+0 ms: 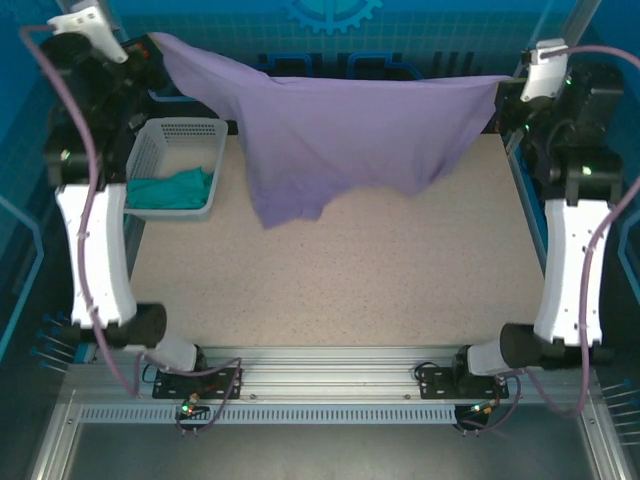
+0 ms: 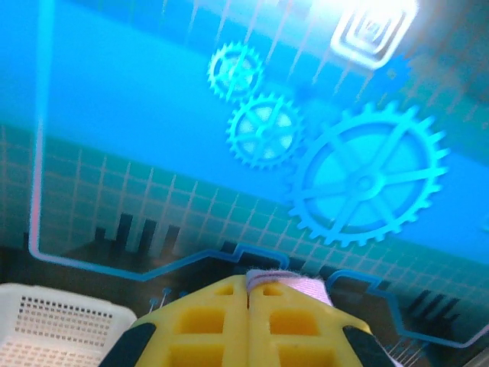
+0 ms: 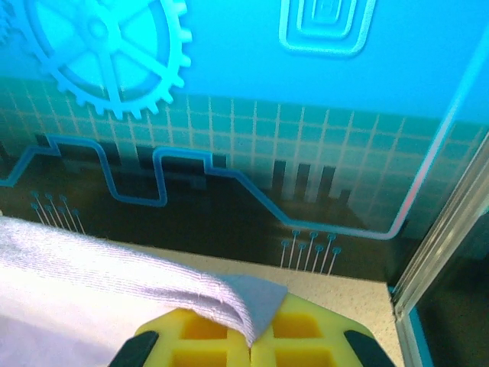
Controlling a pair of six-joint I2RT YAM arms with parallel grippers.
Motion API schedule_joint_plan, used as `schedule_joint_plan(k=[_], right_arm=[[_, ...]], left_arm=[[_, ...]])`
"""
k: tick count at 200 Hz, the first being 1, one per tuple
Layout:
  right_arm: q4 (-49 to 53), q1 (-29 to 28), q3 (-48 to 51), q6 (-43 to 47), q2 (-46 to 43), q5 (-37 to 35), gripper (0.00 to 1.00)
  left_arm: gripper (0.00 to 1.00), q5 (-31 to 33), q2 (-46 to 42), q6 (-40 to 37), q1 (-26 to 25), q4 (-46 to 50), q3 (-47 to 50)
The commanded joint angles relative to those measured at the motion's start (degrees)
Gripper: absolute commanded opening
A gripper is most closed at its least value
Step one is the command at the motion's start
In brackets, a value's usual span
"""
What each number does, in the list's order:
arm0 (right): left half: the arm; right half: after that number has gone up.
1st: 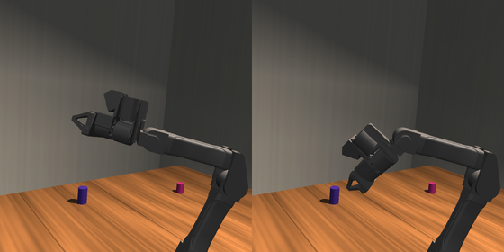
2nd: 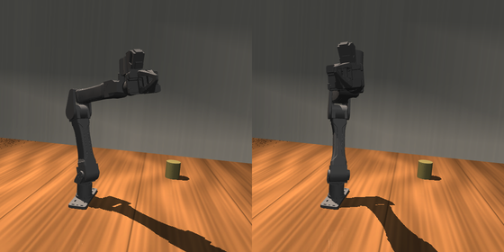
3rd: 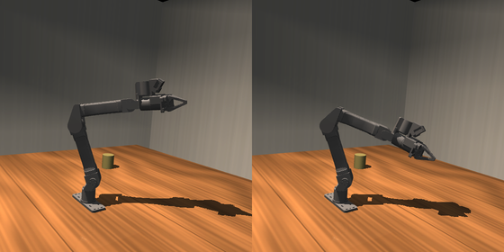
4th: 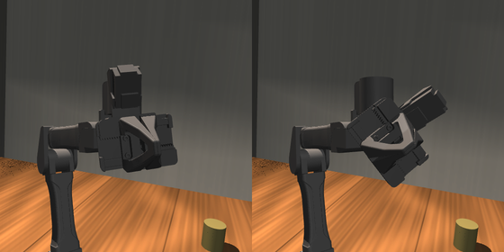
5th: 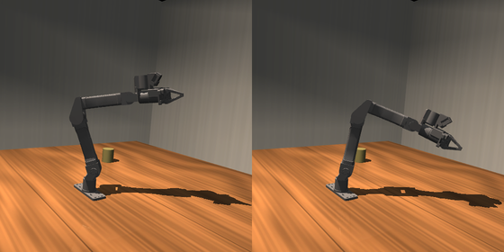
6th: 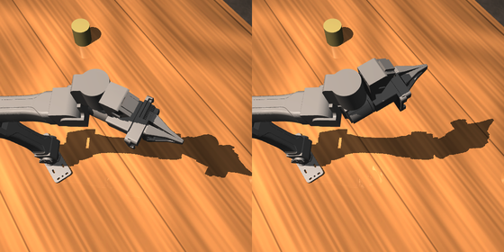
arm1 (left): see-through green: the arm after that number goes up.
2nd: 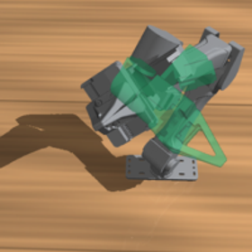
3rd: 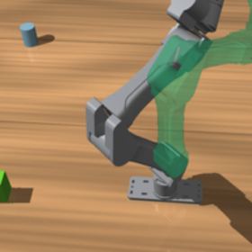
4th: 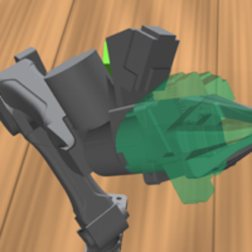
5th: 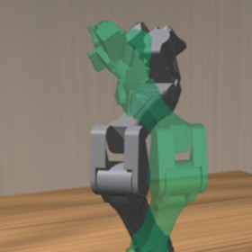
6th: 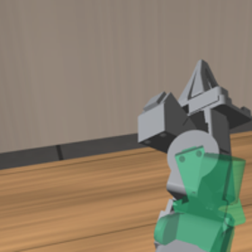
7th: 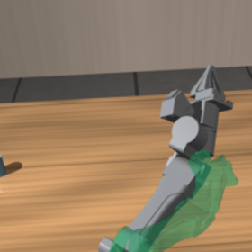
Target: Fold the inside-out t-shirt
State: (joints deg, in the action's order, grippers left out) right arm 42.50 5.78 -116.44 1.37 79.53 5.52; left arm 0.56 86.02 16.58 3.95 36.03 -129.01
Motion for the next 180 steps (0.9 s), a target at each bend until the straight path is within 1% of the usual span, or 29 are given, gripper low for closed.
schedule_joint_plan(k=[1,15,39,55,74,97,118,137,159,180], right_arm=[[-2.24,1.44,2.26,0.89,-8.35,-0.91,0.0],[-2.25,1.45,3.35,1.24,-12.85,-1.83,0.0],[-1.72,1.46,2.96,2.32,-19.54,-4.46,0.0],[-0.95,1.46,0.86,3.52,-22.29,-6.28,0.0],[-0.02,1.46,-2.54,5.07,-23.45,-8.13,0.0],[0.88,1.51,-5.76,6.54,-22.4,-8.81,0.0],[1.1,1.46,-6.65,7.53,-20.22,-8.88,0.0],[0.05,1.5,-5.55,8.92,-17.71,-9.21,0.0],[-4.1,1.56,-0.35,10.14,-14.84,-8.54,0.0],[-11.3,1.48,7.9,9.74,-12.0,-5.32,0.0]], left_arm=[[0.0,0.76,-10.46,0.6,0.01,-9.02,5.28],[0.0,0.77,-15.5,0.39,0.01,-9.87,6.98],[0.0,0.17,-21.57,0.38,-0.01,-10.33,5.94],[0.0,-0.14,-23.17,0.23,0.01,-9.94,2.97],[0.0,-0.04,-22.92,-0.13,0.01,-9.4,-1.22],[0.0,0.41,-19.75,-0.99,0.05,-9.25,-5.5],[0.0,-0.58,-13.96,-0.73,0.01,-8.41,-9.31],[0.0,-1.65,-8.19,-0.12,-0.08,-8.49,-9.87],[0.0,-2.1,-1.43,0.01,-0.29,-9.92,-7.84],[0.0,-1.77,4.13,0.33,-0.87,-15.79,-0.99]])
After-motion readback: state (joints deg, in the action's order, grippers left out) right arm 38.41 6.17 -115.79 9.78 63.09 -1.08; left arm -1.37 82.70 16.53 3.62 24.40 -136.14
